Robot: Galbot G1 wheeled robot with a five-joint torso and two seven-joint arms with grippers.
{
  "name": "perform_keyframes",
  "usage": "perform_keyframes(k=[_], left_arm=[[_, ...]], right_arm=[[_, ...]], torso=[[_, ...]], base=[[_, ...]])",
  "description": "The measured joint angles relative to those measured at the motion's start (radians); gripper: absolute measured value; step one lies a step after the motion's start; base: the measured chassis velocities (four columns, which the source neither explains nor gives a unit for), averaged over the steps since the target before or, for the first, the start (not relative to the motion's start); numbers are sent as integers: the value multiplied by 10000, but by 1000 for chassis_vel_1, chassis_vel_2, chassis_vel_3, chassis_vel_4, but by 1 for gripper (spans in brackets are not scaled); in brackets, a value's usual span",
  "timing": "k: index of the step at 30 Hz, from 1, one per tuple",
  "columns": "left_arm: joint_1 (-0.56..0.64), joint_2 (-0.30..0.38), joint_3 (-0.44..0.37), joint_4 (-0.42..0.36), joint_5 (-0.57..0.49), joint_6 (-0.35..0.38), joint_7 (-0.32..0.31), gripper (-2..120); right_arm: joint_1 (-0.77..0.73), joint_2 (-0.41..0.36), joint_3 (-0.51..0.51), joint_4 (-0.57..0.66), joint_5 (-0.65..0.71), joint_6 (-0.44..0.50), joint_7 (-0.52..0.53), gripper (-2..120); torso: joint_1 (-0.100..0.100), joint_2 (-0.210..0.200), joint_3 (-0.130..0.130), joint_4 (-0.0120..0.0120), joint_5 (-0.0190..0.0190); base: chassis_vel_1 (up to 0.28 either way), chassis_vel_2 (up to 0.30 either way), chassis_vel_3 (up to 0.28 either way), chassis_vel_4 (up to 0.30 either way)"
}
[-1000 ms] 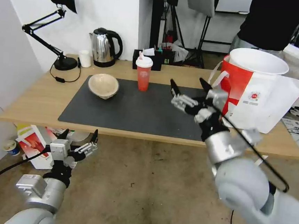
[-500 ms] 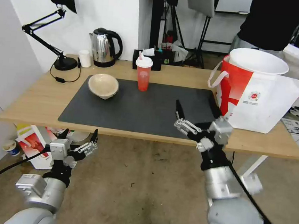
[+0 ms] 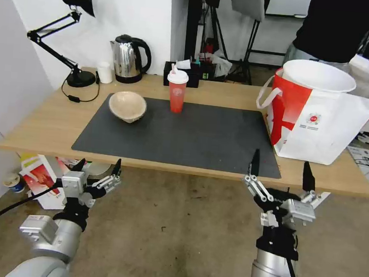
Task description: Pick up the trash from the table and place it into the takeout bag.
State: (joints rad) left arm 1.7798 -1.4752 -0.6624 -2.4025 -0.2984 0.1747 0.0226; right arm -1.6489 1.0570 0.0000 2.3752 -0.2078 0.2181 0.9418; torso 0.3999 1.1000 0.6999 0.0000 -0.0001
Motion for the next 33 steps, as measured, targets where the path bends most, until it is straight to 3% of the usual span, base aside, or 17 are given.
perform_keyframes(k=[13,33], left_arm=[[38,15,-48,-66,-21,-2,-13,100],[14,-57,-58,-25,-3,-4,-29,100]], right_arm=[[-323,-545,-316,163,1065,-1351,401,100],[-597,-1217,-362,-162,1143,-925,-530,100]], torso=[[2,0,0,1,0],[2,0,0,0,1]], base=[[0,0,0,0],[0,0,0,0]])
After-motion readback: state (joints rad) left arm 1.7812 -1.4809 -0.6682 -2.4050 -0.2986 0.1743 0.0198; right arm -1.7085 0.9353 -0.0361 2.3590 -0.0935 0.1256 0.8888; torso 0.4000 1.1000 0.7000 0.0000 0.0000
